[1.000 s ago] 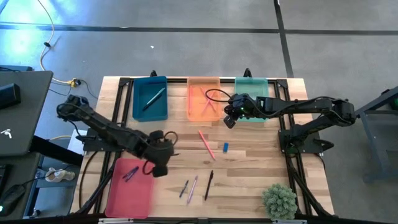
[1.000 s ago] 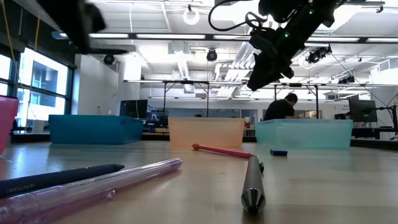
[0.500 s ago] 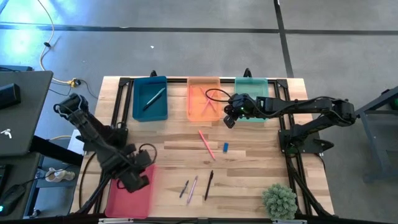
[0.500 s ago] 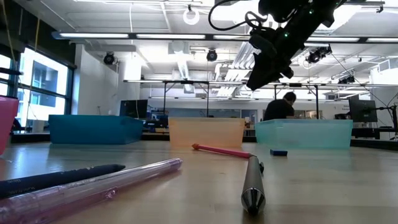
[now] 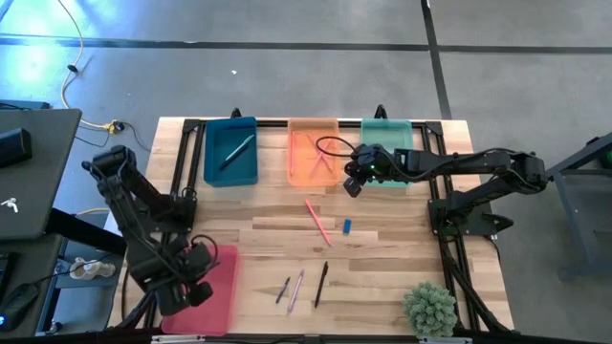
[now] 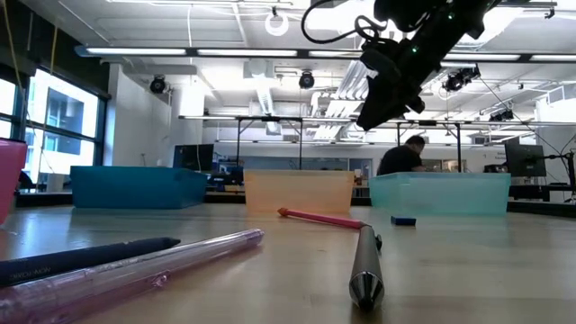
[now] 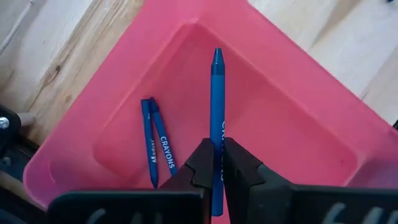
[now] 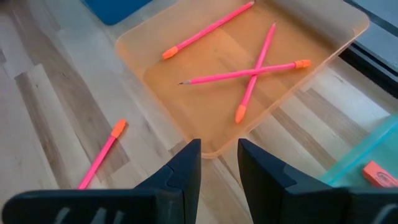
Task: Sort crayons/erasers/pens/pencils in bins
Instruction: Put the top crayon into the pink bin, then put the blue eraser into the green bin
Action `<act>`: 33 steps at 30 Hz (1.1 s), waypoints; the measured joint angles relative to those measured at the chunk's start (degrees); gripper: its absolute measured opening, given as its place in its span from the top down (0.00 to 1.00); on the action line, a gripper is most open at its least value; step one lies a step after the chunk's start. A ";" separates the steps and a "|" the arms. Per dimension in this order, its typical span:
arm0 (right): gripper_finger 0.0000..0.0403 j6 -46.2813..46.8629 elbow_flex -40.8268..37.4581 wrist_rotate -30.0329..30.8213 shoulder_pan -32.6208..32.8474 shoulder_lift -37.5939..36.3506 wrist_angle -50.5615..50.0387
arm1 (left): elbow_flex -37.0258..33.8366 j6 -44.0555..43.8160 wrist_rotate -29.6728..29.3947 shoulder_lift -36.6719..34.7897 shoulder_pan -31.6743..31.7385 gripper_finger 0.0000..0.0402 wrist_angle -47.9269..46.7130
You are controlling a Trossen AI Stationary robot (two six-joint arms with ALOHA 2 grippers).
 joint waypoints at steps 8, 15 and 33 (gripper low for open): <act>0.76 -0.24 0.00 0.00 3.07 0.00 0.03 | 0.00 0.04 1.88 4.12 -0.31 0.94 -0.02; 0.76 -0.23 0.00 0.02 4.55 0.00 0.03 | 0.00 0.04 2.20 6.46 -0.20 0.82 -0.04; 0.76 -1.65 0.00 2.38 9.66 0.00 0.84 | 0.00 6.74 -4.67 -0.28 5.26 0.72 -3.48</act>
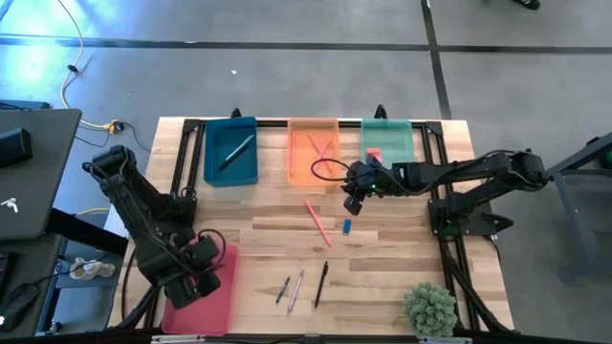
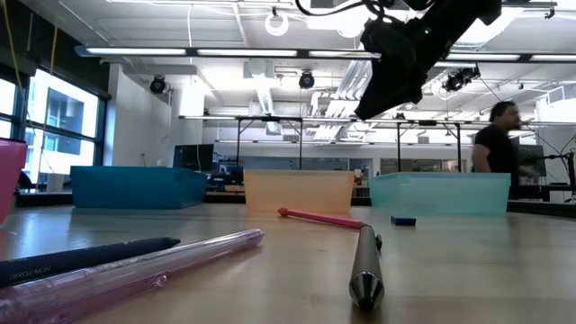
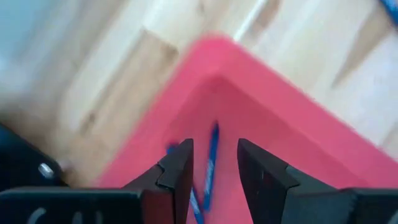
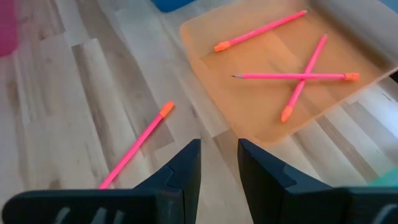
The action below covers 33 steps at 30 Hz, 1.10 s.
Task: Sort crayons/erasers/pens/pencils in bins
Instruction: Put the blue eraser into the green bin
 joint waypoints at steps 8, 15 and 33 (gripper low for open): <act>0.76 -1.77 0.00 0.00 2.36 0.00 0.91 | 0.00 10.31 -9.64 -7.01 7.54 0.72 -4.75; 0.76 -1.19 0.00 -3.05 3.39 0.00 0.89 | 0.00 23.42 -12.60 -10.10 17.30 0.72 -4.36; 0.58 12.36 0.00 -1.67 3.57 0.00 -2.52 | -0.14 44.35 -5.51 -11.62 37.58 0.73 4.61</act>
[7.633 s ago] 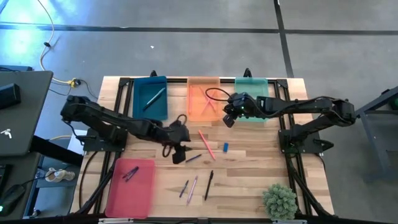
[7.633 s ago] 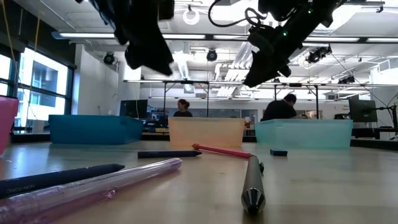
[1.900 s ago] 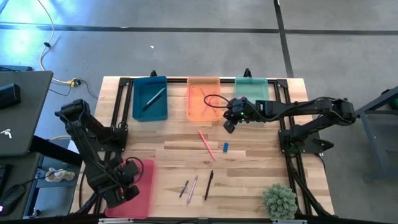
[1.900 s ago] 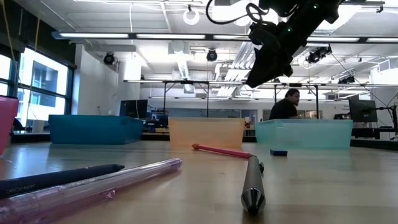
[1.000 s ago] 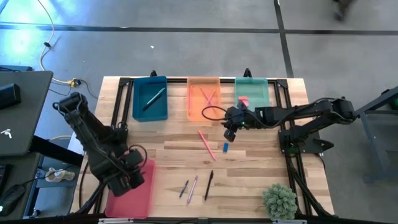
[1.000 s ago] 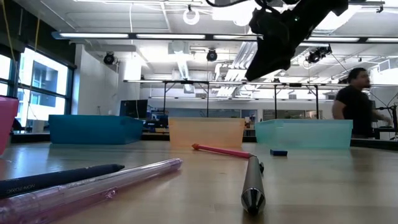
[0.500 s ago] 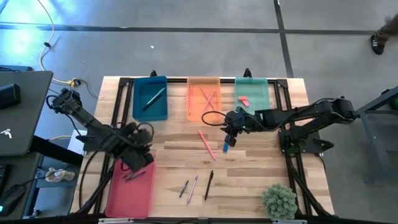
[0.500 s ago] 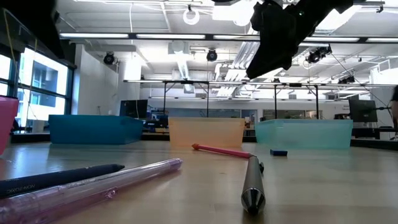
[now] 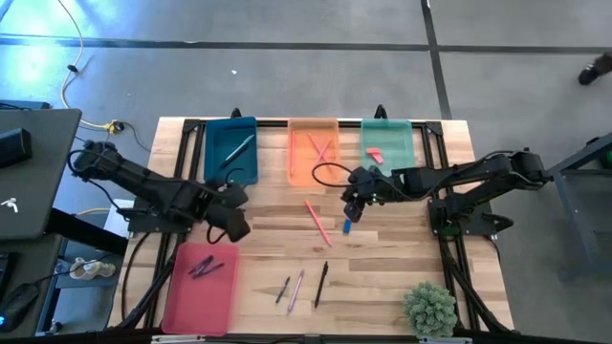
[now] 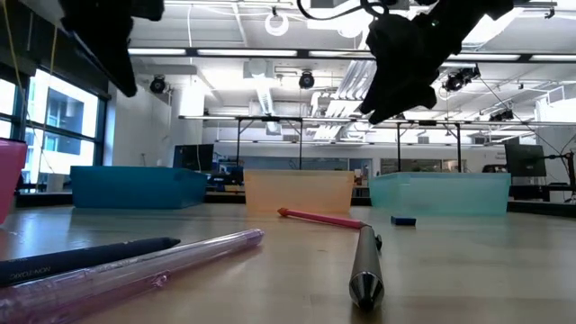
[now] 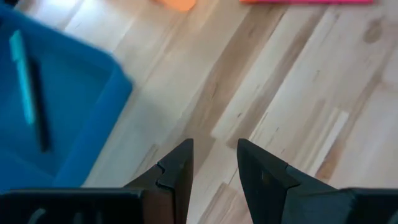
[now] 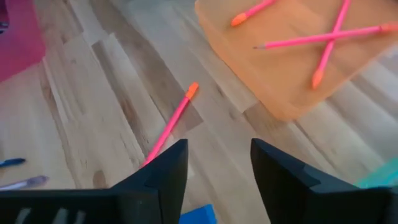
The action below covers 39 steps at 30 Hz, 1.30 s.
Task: Sort crayons/erasers/pens/pencils in bins
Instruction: Put the blue eraser into the green bin
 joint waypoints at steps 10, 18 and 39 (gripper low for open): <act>0.56 1.65 0.00 -1.53 1.17 0.00 0.53 | -11.21 13.58 15.92 -0.17 10.37 0.73 19.39; 0.56 3.95 0.00 -2.55 1.86 0.00 4.22 | -12.93 19.98 14.71 -0.17 16.50 0.73 22.22; 0.56 25.04 14.47 -3.12 2.82 5.91 -21.57 | -12.91 31.67 16.51 -0.09 21.59 0.73 31.06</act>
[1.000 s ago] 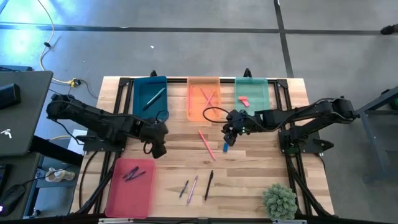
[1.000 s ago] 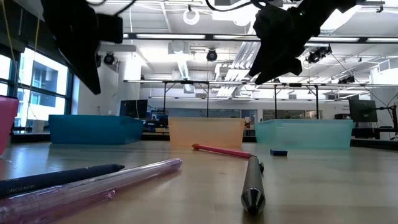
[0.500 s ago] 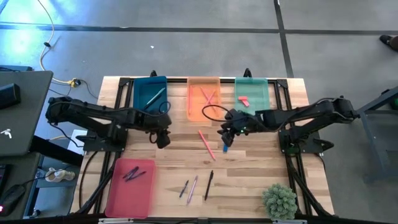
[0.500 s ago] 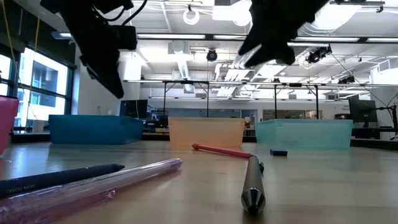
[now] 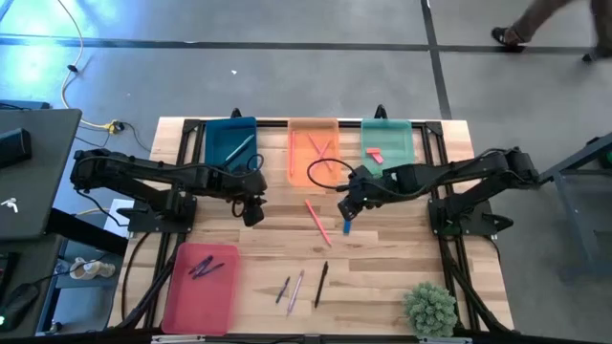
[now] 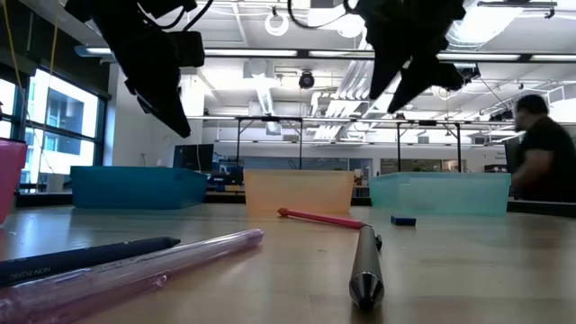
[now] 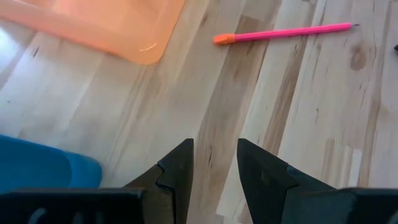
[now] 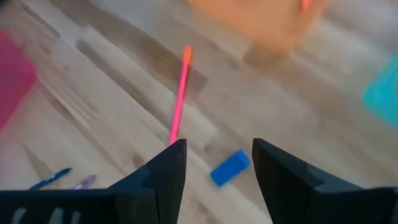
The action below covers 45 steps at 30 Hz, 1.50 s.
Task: Sort crayons/erasers/pens/pencils in bins
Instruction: Put the blue eraser into the green bin
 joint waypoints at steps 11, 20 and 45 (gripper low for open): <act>0.56 16.70 0.07 -9.46 0.02 5.25 -5.19 | 0.02 1.79 -0.02 0.02 -0.16 0.72 0.86; 0.56 23.33 0.09 -11.13 0.04 11.92 -4.36 | 0.02 3.51 -0.67 0.02 -0.16 0.72 1.34; 0.56 29.66 0.06 -12.84 0.04 22.85 2.20 | 0.02 4.37 -5.66 0.02 -0.18 0.73 1.95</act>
